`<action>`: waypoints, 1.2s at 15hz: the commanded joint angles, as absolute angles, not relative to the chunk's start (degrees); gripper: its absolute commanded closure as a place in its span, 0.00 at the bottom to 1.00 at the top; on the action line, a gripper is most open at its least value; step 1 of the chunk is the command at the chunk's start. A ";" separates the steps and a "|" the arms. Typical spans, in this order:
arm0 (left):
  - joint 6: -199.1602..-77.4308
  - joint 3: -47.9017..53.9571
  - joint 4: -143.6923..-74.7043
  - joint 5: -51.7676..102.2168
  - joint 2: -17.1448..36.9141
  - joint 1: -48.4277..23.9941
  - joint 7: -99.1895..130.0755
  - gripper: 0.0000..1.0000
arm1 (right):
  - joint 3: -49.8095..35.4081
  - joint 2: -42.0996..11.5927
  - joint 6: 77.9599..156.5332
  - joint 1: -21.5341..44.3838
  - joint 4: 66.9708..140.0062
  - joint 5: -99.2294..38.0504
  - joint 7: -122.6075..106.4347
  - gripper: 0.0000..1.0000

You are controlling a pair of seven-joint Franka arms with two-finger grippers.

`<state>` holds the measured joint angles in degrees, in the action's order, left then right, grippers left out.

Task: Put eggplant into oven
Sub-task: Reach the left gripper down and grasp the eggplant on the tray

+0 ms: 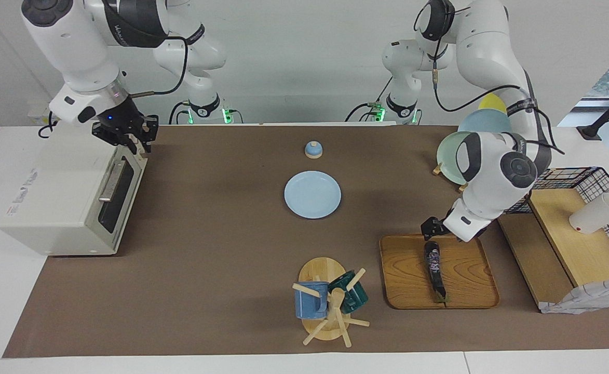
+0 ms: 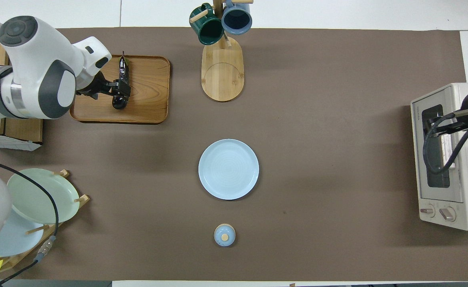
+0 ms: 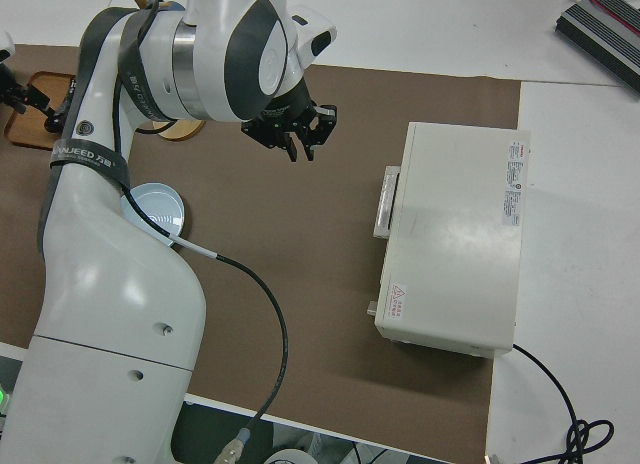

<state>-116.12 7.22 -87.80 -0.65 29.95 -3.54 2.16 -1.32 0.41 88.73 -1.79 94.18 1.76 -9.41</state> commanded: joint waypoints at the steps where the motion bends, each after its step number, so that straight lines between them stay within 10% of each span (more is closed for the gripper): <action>1: -119.79 6.94 -85.61 -2.20 33.31 -4.14 0.02 0.00 | -1.67 3.07 93.59 -2.99 99.04 3.51 -8.79 1.00; 11: -123.65 6.94 -89.56 -4.31 32.96 -4.92 -3.34 0.05 | -1.67 7.56 108.19 -6.77 114.17 8.42 -9.23 1.00; 18: -120.77 6.86 -89.38 -4.40 32.61 -4.92 -3.52 1.00 | -1.67 4.75 113.73 -9.93 116.98 10.19 -9.84 1.00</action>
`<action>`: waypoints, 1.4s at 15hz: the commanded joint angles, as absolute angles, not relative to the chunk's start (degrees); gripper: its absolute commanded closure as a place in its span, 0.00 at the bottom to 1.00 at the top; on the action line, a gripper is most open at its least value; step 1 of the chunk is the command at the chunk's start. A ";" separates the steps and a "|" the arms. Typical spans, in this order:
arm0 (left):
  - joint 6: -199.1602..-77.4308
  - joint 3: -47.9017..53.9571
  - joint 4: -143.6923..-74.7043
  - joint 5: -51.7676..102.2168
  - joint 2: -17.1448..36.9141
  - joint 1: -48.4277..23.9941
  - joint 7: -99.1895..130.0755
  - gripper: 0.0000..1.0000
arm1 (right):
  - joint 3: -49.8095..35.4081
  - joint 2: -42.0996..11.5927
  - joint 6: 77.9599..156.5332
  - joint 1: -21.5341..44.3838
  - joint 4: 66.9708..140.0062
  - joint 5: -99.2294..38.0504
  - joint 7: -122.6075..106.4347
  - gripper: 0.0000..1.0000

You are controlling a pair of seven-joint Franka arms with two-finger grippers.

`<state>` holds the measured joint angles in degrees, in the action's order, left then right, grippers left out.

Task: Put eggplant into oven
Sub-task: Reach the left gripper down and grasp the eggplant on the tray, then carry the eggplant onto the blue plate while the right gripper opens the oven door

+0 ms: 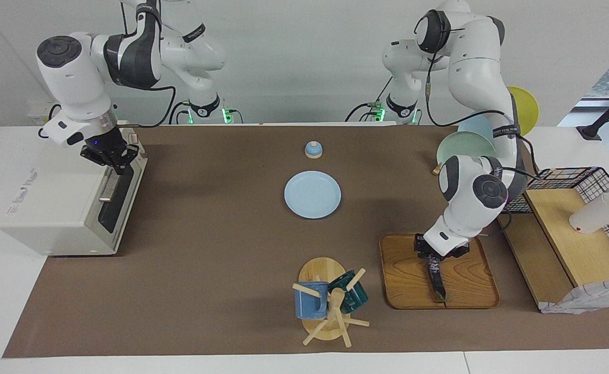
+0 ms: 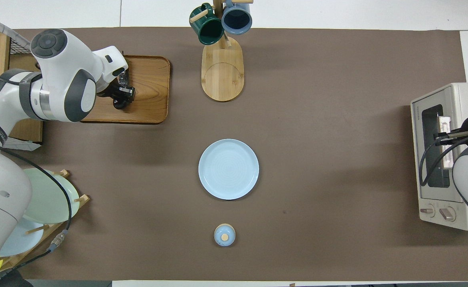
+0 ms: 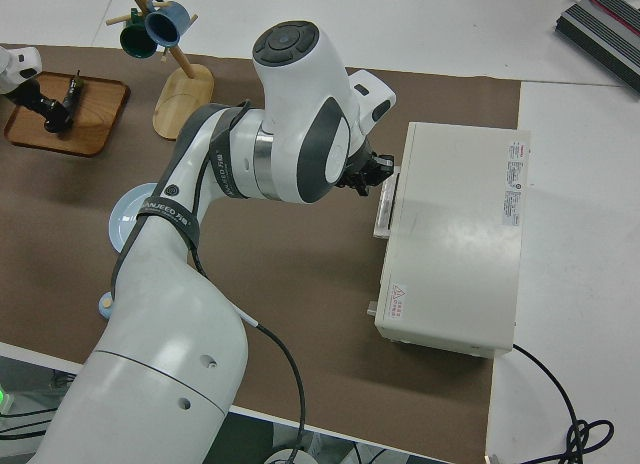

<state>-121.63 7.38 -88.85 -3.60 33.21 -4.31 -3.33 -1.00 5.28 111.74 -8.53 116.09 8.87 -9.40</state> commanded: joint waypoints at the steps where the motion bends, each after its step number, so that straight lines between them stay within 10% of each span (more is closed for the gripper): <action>1: -120.07 6.94 -89.04 -4.31 32.52 -5.01 -3.43 1.00 | -1.67 4.57 113.73 -10.02 116.98 10.28 -10.37 1.00; 11: -106.10 7.03 -90.52 0.52 19.62 -6.41 0.78 1.00 | -1.67 3.60 114.08 -11.25 117.25 11.34 -14.24 1.00; 21: -112.11 7.03 -110.19 8.79 3.44 -24.67 21.24 1.00 | -1.93 3.52 114.96 -9.67 118.83 10.37 -13.54 1.00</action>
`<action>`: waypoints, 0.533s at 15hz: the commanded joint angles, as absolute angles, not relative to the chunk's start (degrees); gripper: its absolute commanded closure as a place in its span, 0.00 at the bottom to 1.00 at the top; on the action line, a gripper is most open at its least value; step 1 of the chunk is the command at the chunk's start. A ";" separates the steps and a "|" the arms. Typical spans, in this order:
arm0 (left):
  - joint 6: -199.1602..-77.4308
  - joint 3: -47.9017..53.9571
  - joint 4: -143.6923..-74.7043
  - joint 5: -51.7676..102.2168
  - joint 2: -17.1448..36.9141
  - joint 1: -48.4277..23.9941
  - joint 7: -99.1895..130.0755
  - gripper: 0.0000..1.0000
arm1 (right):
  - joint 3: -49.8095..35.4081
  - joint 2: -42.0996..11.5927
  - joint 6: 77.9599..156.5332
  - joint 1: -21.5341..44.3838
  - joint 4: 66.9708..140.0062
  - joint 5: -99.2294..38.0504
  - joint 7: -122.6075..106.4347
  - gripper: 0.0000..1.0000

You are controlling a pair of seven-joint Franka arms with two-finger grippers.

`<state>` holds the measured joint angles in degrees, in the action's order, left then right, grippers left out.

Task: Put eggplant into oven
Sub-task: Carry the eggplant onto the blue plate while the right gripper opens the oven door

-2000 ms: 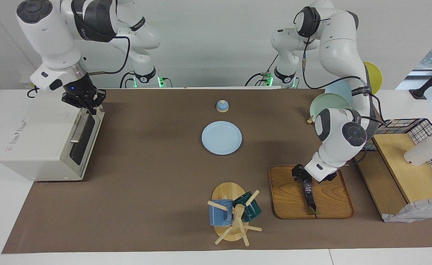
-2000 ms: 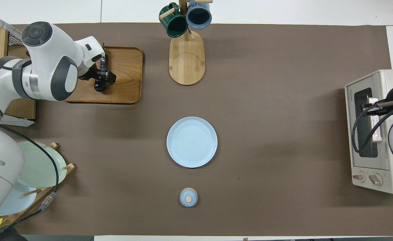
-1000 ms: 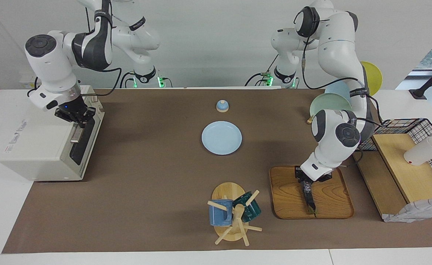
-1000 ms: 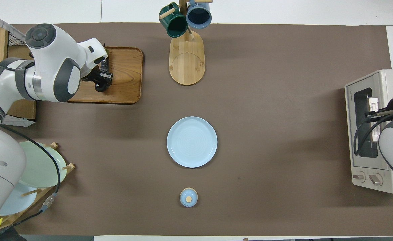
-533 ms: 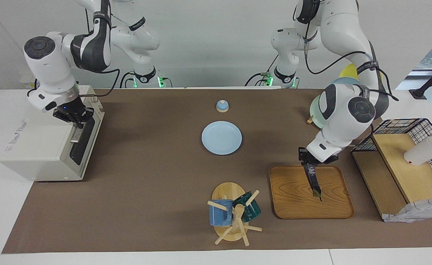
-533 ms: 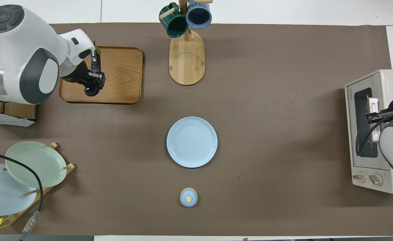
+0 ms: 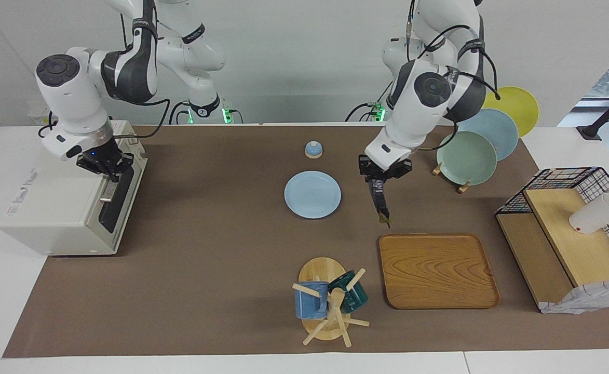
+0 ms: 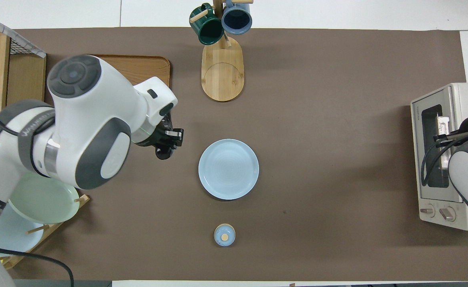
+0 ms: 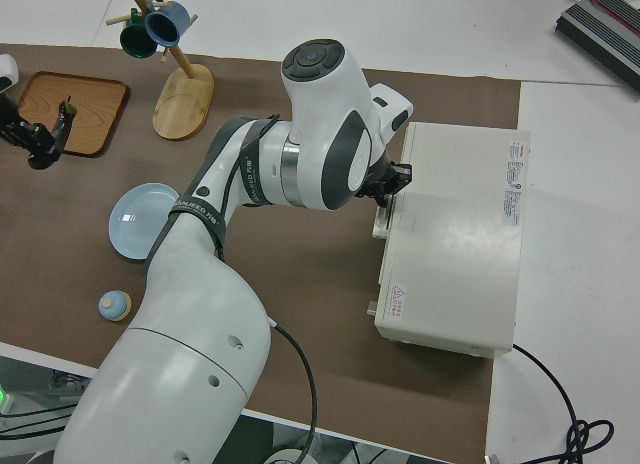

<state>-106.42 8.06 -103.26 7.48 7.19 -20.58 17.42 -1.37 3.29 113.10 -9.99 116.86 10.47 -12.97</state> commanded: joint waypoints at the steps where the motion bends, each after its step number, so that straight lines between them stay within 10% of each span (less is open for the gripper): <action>1: -114.85 7.03 -112.91 8.79 2.47 -27.05 22.31 1.00 | -1.93 3.43 114.96 -8.97 119.09 10.37 -12.93 1.00; 8: -131.73 7.12 -121.56 9.40 5.69 -36.03 27.42 1.00 | -1.93 1.59 121.54 -6.86 123.13 7.91 -11.43 1.00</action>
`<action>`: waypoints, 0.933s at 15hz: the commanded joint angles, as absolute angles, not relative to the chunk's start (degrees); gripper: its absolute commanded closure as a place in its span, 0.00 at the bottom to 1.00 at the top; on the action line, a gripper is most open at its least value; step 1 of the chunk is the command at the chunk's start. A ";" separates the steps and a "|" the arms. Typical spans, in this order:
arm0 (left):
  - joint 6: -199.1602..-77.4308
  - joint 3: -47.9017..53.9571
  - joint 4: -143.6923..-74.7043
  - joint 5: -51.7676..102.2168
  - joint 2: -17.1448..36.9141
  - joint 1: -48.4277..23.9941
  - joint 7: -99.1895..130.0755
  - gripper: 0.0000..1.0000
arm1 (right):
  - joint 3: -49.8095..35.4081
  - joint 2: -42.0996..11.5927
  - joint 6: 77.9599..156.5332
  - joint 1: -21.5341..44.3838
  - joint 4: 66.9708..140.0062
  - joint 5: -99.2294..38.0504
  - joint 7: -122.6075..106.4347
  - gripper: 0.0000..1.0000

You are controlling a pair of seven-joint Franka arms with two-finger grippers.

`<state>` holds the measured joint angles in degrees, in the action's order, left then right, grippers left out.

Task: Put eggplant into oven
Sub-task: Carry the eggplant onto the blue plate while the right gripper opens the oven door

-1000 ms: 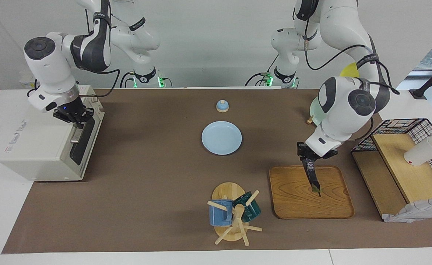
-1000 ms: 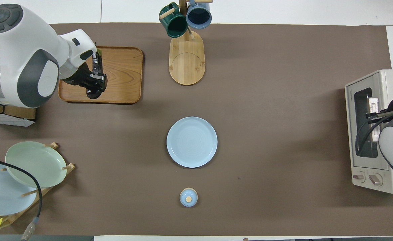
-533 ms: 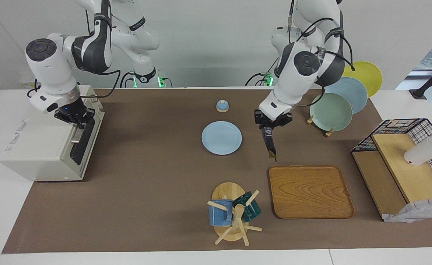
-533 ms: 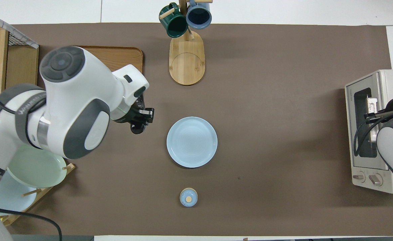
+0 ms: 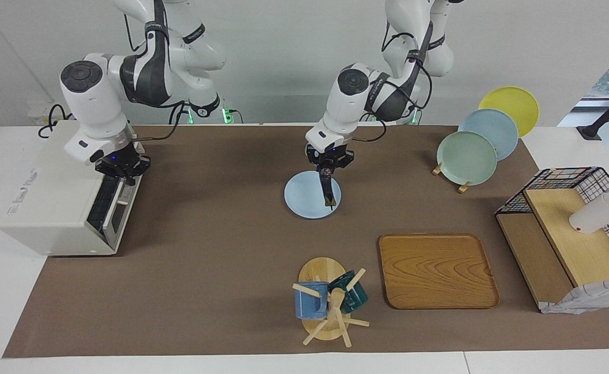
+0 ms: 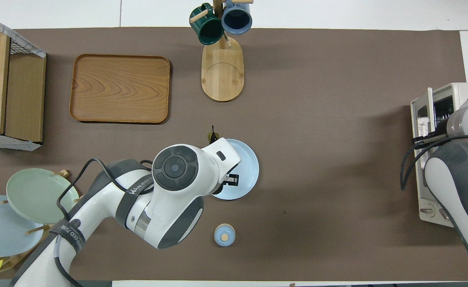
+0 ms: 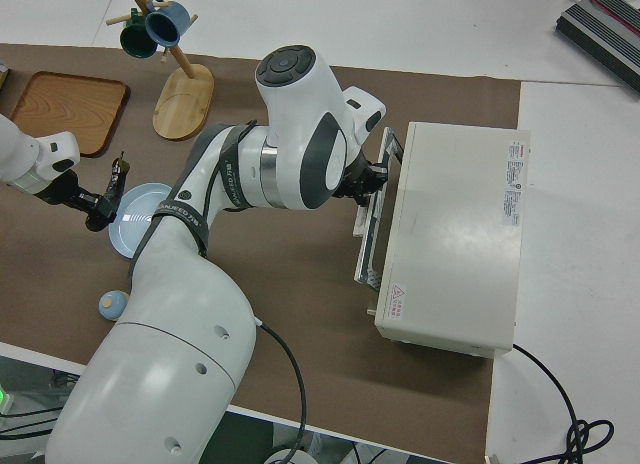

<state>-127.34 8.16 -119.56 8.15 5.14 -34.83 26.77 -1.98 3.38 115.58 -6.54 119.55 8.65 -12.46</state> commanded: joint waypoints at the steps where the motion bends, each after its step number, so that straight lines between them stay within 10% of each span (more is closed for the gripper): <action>1: -133.84 7.03 -121.38 9.58 7.28 -36.47 27.51 1.00 | -1.93 0.80 122.60 -6.77 123.57 7.91 -10.21 1.00; 9: -139.40 6.94 -121.29 9.58 11.25 -37.44 27.16 1.00 | -2.02 -3.87 134.63 -5.28 127.34 7.82 -6.86 1.00; 10: -139.13 6.94 -121.20 9.58 11.25 -37.35 27.16 0.63 | -2.02 -4.04 135.34 -4.49 127.70 7.82 -5.90 1.00; 11: -138.87 6.94 -121.11 9.58 11.16 -37.18 27.33 0.01 | -2.02 -5.17 135.61 -4.13 127.71 7.91 -5.37 1.00; 14: -133.80 6.68 -118.23 9.58 10.20 -35.61 26.98 0.00 | -2.11 -7.38 137.28 -4.04 127.71 7.82 -4.13 1.00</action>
<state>-137.80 7.52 -120.41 8.34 11.34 -36.21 27.31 -3.55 -4.91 134.27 -1.74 128.32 4.91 -3.97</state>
